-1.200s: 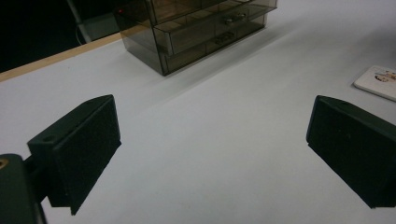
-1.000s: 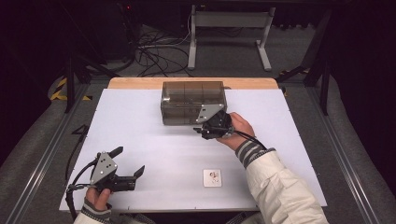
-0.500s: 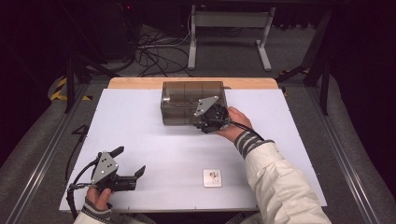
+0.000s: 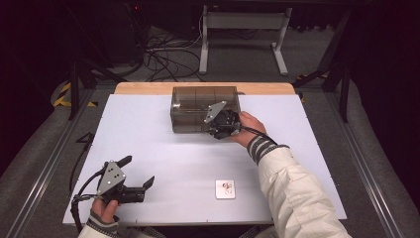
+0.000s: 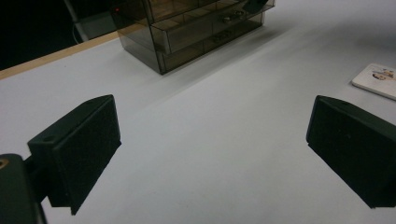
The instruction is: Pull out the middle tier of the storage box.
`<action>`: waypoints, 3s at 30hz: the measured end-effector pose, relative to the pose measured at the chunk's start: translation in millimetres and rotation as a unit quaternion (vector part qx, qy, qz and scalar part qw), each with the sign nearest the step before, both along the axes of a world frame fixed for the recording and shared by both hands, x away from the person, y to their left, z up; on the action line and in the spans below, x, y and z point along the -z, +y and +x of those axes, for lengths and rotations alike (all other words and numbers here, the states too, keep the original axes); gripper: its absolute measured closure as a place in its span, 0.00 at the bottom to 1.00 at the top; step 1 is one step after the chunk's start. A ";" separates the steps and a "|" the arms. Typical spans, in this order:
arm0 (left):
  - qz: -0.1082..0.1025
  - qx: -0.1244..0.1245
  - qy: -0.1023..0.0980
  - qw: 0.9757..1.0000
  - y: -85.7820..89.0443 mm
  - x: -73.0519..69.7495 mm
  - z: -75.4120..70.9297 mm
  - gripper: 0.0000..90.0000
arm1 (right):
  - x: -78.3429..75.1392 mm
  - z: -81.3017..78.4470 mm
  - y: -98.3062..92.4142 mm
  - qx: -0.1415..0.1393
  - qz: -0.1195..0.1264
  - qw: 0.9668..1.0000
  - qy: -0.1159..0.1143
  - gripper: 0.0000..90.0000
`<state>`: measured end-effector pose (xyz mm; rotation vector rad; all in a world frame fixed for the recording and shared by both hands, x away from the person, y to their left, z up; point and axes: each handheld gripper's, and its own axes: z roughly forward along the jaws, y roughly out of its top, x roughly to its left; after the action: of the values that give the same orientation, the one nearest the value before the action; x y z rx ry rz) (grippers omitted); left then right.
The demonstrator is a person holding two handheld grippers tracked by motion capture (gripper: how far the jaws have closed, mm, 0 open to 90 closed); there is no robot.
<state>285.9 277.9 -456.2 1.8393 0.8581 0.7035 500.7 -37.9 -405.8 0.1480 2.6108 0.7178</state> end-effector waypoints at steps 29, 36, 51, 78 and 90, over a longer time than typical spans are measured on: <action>0.006 0.003 0.001 1.000 0.4 0.3 0.9 0.04 | 22.3 13.0 11.9 0.024 -0.009 0.999 0.020 0.72; 0.004 0.003 0.003 1.000 0.5 0.5 1.0 0.04 | 17.9 9.9 9.7 0.019 -0.005 0.999 0.035 0.72; 0.001 0.007 0.008 1.000 -3.3 0.7 3.9 0.04 | 12.8 -8.1 4.4 -0.006 -0.008 0.998 0.068 0.74; 0.006 0.012 0.005 1.000 -4.3 0.3 6.2 0.04 | 12.8 -21.9 3.7 -0.015 -0.008 0.996 0.082 0.61; 0.007 0.014 0.004 1.000 -5.8 0.3 6.1 0.04 | -11.9 -42.4 -7.1 -0.015 0.055 0.996 0.062 0.45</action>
<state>292.0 272.1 -456.5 1.8641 0.8334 0.6871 458.3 -45.0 -393.9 0.1907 2.6954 0.8909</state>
